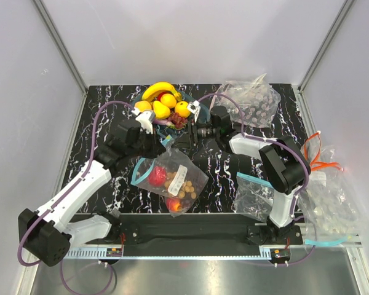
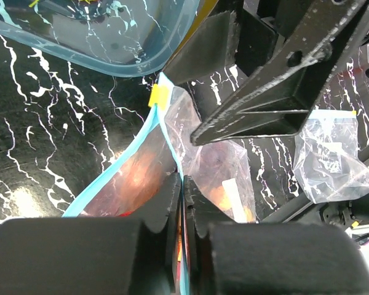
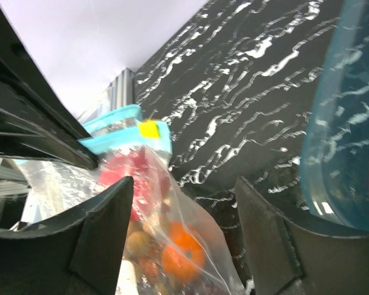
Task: Place the food in the zip-top bag and seal the zipper
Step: Zip the zipper food storage bag at the center of the board.
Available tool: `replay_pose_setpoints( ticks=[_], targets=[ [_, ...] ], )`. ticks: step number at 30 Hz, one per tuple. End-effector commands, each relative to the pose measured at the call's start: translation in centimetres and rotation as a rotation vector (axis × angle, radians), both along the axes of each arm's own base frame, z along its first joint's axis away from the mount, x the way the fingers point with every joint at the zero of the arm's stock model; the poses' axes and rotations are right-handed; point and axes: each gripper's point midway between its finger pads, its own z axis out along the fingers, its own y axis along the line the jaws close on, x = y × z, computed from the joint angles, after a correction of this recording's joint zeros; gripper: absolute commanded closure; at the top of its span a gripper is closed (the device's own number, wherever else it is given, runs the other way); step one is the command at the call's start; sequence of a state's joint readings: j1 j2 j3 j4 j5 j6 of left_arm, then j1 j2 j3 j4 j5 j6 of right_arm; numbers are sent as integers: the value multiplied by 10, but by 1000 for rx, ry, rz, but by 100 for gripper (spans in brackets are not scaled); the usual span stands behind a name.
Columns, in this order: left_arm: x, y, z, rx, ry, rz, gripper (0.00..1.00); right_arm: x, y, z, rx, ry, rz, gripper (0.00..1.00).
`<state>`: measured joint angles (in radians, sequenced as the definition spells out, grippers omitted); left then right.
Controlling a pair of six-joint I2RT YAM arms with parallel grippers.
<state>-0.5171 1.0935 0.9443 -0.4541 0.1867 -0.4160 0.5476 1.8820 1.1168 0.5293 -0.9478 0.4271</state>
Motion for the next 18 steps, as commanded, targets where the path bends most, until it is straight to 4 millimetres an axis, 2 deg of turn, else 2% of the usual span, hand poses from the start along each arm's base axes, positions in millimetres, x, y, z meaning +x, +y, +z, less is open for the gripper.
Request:
replay_pose_setpoints(
  ticks=[1,2,3,6,7,10,11,12,15,18],
  targets=[
    [4,-7,12,-41,-50,-31,94,-4,16,34,81,-89,68,31],
    [3,-7,11,-38,-47,-31,95,-6,17,35,86,-91,78,34],
    [4,-7,12,-34,-49,-29,96,-8,19,35,89,-89,85,44],
    [4,-3,11,-19,-51,-14,96,-9,20,36,92,-88,90,62],
    [5,0,11,-12,-51,2,94,-11,20,37,92,-88,88,76],
    [8,17,12,44,-57,84,68,-12,18,37,90,-98,78,95],
    [12,25,14,68,-74,119,60,-13,17,38,90,-101,79,98],
    [13,28,24,68,-99,136,48,-14,16,41,94,-108,79,99],
    [17,37,44,82,-154,171,34,-18,15,39,88,-112,83,100],
    [24,34,52,88,-181,158,30,-23,15,42,84,-133,93,100]
  ],
)
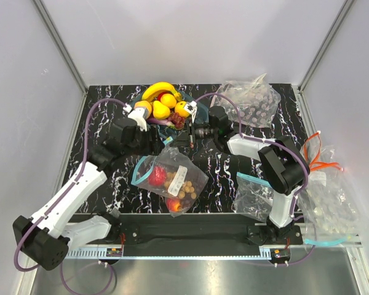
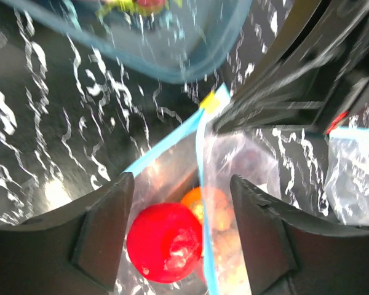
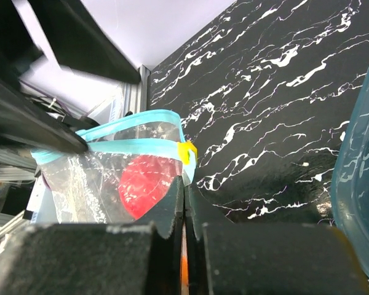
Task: Place the food in the zip-top bag and seal the zipper
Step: Zip the zipper food storage bag at the center of the board.
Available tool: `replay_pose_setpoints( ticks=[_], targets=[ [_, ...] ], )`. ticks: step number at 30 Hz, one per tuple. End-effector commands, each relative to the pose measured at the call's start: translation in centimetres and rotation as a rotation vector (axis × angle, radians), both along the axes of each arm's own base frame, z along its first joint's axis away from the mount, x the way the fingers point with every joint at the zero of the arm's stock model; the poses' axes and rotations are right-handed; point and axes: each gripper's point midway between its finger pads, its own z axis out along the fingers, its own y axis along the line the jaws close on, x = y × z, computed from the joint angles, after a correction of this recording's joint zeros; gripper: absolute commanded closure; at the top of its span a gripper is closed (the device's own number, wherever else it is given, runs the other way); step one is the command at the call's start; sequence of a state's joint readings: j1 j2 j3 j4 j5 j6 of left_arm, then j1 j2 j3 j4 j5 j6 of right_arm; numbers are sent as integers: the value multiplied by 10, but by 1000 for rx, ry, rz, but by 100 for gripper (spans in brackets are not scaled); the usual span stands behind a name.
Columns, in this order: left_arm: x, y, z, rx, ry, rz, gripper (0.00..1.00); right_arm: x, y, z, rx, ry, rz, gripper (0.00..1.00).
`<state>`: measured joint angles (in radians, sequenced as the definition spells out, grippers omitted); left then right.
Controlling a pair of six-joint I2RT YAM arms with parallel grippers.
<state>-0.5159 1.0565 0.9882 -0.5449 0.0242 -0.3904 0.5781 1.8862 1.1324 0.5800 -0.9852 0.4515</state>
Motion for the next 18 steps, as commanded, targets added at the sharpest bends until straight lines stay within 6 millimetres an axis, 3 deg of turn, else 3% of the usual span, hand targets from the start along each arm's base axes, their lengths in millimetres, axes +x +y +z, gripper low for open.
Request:
replay_pose_setpoints(
  ticks=[1,10,18],
  targets=[
    [21,2,50,-14,-152,25,29,-12,2,28,42,-109,28,100],
    [45,-33,70,-73,-258,-132,37,-25,-3,38,34,-132,40,100],
    [39,-45,97,-110,-390,-256,41,-38,-15,58,34,-199,32,100]
  ],
)
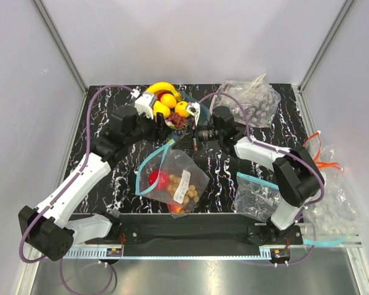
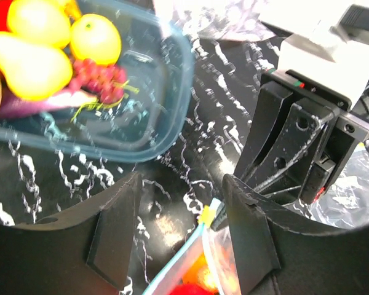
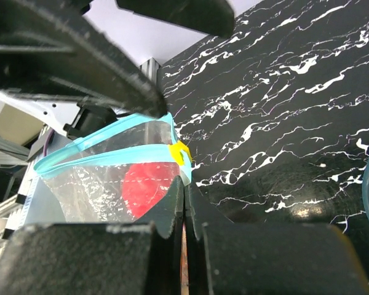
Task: Place the food in the zip-top bag and seal the zipper
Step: Zip the zipper food storage bag at the center of the board.
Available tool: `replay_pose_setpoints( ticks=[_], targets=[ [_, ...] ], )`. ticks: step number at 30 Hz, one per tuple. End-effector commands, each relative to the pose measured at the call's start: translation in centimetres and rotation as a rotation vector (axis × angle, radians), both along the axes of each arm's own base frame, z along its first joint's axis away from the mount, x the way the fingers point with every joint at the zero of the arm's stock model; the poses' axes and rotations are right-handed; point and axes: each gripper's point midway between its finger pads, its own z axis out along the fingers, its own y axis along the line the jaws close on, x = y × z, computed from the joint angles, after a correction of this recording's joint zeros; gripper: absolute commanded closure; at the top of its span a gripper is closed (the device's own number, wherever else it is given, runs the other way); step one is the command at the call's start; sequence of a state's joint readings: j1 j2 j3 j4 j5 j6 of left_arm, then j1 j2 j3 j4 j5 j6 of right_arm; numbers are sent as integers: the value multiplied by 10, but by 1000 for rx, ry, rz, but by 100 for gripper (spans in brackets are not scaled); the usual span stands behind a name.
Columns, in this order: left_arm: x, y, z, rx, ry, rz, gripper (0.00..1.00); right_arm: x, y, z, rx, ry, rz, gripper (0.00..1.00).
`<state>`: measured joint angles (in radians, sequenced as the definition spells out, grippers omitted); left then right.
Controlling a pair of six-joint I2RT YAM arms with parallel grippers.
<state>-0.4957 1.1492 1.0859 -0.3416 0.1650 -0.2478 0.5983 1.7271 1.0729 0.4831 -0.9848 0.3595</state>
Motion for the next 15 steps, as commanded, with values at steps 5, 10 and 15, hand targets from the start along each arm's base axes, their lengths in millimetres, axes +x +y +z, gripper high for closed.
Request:
replay_pose_setpoints(
  ticks=[5,10,15],
  targets=[
    [-2,-18,44,-66,-167,-159,47,-13,-9,31,23,-130,-7,100],
    [-10,-30,40,-85,-129,-240,51,-10,-10,29,14,-140,-27,100],
    [-18,-37,34,-113,-102,-286,52,-8,-11,28,8,-144,-46,100]
  ],
)
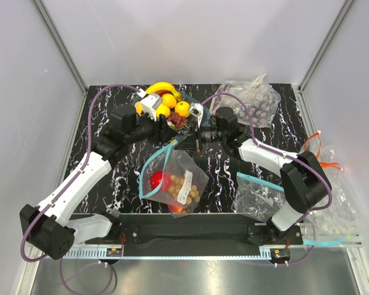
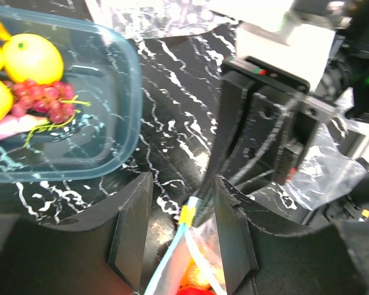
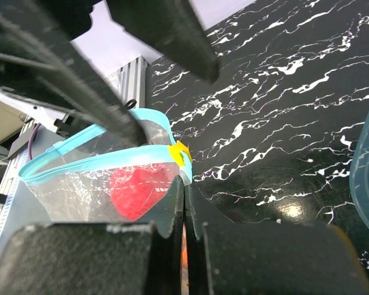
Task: Place the food in the zip-top bag and seal the zipper
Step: Zip the zipper food storage bag at the center of the board.
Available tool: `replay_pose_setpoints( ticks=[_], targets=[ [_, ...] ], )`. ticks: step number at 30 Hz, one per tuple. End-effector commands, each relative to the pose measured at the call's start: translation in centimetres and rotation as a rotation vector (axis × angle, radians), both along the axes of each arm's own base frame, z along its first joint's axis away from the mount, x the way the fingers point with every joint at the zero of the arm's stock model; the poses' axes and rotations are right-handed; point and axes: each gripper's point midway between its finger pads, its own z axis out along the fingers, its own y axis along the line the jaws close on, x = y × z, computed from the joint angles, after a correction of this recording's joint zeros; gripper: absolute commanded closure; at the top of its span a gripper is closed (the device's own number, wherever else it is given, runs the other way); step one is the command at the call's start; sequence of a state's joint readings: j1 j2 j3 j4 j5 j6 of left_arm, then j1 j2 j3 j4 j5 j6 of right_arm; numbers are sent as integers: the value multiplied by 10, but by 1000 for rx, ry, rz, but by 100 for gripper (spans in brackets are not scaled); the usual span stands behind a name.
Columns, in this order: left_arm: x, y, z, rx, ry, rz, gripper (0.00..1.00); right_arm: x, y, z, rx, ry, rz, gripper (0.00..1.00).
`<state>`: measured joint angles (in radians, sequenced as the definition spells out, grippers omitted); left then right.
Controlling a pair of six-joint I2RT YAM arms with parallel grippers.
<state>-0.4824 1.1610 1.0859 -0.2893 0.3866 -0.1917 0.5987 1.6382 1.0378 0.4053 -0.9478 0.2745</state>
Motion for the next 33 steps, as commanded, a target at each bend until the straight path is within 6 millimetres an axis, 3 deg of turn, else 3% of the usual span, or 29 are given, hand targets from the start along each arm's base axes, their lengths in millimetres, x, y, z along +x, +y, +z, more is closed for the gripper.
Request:
replay_pose_setpoints(
  ticks=[1,14,33],
  targets=[
    [-3,-13,23,-68,-61,-77,53,1,-1,20,27,-79,-28,100],
    [3,-19,-1,-20,28,-80,59,9,-12,29,54,-102,-96,100],
    [-11,-30,2,-29,25,-133,61,13,-22,38,97,-97,-126,100]
  ],
)
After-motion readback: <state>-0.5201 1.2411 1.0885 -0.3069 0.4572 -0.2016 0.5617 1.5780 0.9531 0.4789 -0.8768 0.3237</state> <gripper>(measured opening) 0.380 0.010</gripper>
